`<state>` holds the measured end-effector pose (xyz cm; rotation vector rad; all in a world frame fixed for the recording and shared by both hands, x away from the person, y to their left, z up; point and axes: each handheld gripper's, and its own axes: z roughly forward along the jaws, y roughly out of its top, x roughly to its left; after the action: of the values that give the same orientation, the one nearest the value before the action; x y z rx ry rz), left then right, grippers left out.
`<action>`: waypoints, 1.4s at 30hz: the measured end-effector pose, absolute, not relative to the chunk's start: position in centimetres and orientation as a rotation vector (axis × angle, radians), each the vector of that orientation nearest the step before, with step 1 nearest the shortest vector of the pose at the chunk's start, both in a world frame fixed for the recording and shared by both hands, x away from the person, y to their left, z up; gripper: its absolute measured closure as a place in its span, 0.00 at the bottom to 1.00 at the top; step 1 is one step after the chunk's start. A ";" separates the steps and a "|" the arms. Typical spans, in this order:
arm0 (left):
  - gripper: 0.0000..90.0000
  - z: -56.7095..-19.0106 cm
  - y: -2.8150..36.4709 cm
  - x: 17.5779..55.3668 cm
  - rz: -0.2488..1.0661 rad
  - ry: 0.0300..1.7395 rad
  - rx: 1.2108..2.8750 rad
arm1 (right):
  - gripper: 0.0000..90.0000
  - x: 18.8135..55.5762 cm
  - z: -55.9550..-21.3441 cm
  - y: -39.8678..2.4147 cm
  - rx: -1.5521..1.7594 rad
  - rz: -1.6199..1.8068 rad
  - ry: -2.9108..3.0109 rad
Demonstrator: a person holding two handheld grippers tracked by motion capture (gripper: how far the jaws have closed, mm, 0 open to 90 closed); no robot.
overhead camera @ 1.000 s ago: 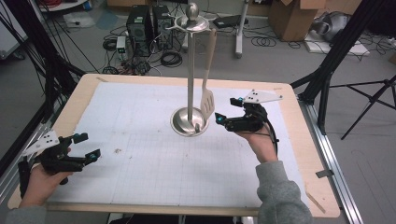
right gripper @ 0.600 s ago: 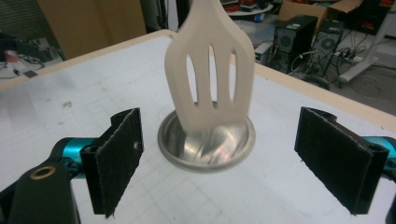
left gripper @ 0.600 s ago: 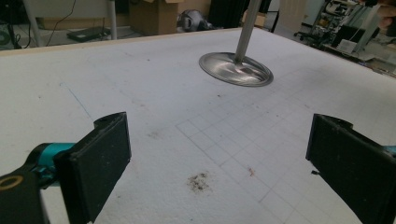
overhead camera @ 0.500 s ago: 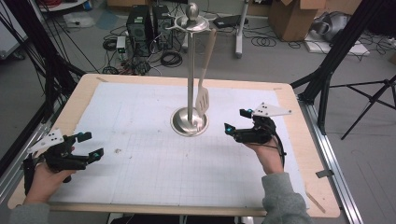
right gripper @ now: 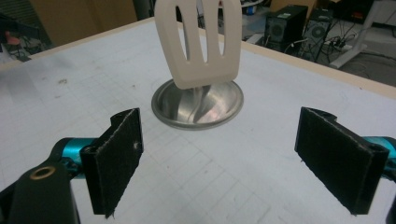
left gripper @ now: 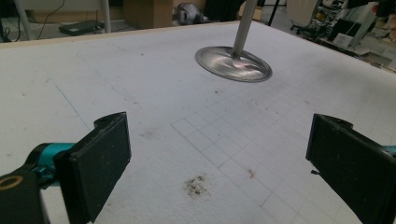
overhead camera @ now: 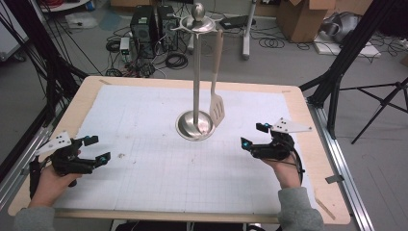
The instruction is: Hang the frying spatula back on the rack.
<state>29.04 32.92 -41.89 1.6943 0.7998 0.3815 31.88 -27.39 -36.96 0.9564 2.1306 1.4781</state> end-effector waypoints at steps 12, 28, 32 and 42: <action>0.08 -41.9 32.8 29.1 0.380 0.800 1.696 | 0.15 30.5 -38.9 -29.4 1.024 1.478 2.114; 0.08 -42.0 32.7 29.2 0.378 0.800 1.707 | 0.14 28.2 -40.0 -32.6 1.111 1.501 2.020; 0.08 -41.9 32.7 29.2 0.378 0.800 1.704 | 0.14 27.7 -40.3 -33.3 1.136 1.500 2.002; 0.08 -42.0 32.8 29.1 0.378 0.807 1.707 | 0.14 26.9 -41.2 -35.0 1.158 1.500 1.972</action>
<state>29.05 32.76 -41.99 1.7075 0.8074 0.3783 26.87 -35.02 -41.17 1.1578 1.9724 1.4999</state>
